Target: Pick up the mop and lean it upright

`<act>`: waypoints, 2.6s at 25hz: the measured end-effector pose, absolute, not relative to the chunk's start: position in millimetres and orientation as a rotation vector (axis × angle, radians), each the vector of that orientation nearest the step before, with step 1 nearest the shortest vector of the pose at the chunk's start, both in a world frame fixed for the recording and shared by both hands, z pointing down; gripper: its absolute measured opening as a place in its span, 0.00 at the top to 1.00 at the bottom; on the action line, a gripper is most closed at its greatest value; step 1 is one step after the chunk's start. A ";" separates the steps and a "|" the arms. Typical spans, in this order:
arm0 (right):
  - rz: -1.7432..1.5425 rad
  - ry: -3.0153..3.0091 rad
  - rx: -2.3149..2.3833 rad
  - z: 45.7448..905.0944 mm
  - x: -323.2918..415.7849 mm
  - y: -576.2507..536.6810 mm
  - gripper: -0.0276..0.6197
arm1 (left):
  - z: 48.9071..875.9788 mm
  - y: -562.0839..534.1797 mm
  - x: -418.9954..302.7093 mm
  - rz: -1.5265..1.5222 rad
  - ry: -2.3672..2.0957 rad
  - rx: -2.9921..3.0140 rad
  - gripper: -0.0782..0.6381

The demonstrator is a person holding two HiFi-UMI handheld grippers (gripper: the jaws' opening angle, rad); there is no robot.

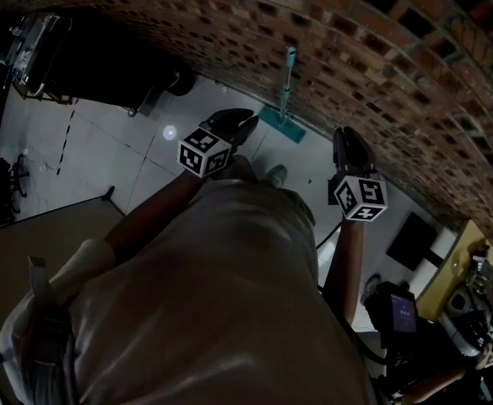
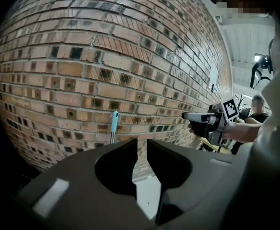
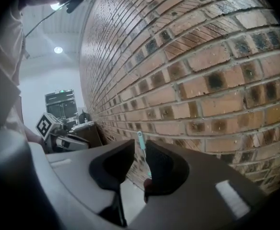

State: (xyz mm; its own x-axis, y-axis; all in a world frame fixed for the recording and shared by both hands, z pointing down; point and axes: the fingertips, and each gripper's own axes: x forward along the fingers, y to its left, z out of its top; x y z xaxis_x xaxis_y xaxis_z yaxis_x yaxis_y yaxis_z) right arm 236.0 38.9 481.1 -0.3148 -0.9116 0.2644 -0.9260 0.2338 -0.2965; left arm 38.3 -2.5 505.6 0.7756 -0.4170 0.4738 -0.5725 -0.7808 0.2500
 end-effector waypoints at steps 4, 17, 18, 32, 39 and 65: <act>0.650 -2.454 1.757 489.4 224.7 24.7 0.85 | 514.2 -6.1 32.5 0.572 -0.764 2.558 0.78; 0.694 -2.383 1.676 519.4 185.7 -27.9 0.85 | 531.1 -56.3 14.5 0.623 -0.677 2.541 0.76; 0.706 -2.375 1.679 523.5 182.4 -32.9 0.85 | 533.0 -63.4 13.2 0.639 -0.663 2.552 0.76; 0.854 -2.196 1.651 633.5 144.2 -96.3 0.85 | 599.7 -115.5 38.2 0.829 -0.429 2.587 0.75; 0.906 -2.100 1.646 686.6 145.8 -105.9 0.85 | 643.5 -125.0 59.6 0.915 -0.336 2.571 0.75; 0.915 -1.975 1.582 811.5 130.9 -146.3 0.82 | 749.8 -157.2 91.1 1.095 -0.383 2.483 0.70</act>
State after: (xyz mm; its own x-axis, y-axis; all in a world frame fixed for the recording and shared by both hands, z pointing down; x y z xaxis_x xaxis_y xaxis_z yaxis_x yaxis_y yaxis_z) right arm 130.9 -146.3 811.5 -0.2434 -0.6720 0.6994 -0.9680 0.1235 -0.2183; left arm 91.1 -157.2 749.8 0.6558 -0.0871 0.7499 -0.3991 -0.8832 0.2464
